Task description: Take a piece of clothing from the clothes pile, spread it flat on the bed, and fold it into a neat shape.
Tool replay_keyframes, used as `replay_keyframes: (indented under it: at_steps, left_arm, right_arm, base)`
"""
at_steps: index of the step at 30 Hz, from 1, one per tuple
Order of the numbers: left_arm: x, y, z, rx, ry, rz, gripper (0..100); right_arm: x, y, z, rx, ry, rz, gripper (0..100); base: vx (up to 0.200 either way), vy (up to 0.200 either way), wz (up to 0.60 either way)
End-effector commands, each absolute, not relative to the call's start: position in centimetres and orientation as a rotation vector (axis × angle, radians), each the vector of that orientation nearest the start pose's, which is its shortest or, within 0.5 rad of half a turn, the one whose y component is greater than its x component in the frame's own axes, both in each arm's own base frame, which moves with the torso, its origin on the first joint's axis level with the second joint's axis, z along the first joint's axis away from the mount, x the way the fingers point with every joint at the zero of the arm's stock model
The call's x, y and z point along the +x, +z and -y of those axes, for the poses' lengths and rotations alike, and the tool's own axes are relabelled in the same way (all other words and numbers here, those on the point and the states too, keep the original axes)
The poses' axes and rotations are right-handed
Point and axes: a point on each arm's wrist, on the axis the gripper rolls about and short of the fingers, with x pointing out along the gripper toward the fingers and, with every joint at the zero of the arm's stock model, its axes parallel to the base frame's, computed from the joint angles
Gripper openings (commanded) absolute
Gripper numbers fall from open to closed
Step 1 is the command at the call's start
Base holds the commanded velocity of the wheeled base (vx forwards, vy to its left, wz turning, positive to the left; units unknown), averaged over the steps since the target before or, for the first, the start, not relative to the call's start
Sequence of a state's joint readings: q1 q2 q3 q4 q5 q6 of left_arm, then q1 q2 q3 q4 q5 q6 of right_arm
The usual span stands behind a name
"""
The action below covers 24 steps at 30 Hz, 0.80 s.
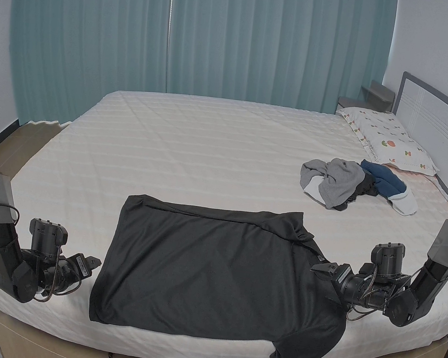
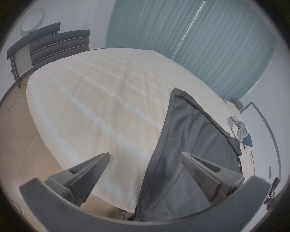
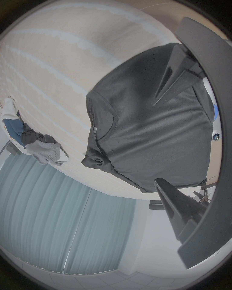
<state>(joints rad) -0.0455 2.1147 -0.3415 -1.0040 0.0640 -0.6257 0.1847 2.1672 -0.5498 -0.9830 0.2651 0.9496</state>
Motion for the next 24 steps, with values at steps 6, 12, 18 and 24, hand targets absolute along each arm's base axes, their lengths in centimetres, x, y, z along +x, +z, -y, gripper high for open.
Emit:
replay_keyframes:
  at_steps: [6,12,18,24]
  left_arm:
    - [27.7,0.5,2.0,-0.621,0.245,-0.694,100]
    - [29.6,1.6,2.4,-0.694,0.231,-0.616,100]
    - [33.3,3.1,2.7,-0.723,0.208,-0.537,100]
    - [38.3,2.4,3.2,-0.732,0.182,-0.513,100]
  right_arm:
    - [31.0,1.1,-6.4,0.926,0.1,-0.795,100]
    - [31.1,1.2,-6.4,0.926,0.102,-0.793,100]
    - [31.1,0.8,-6.4,0.928,0.096,-0.803,100]
    - [31.2,0.1,-6.4,0.931,0.106,-0.826,100]
  base:
    - [0.2,0.0,0.0]
    - [0.0,0.0,0.0]
    - [0.0,0.0,0.0]
    - [0.0,0.0,0.0]
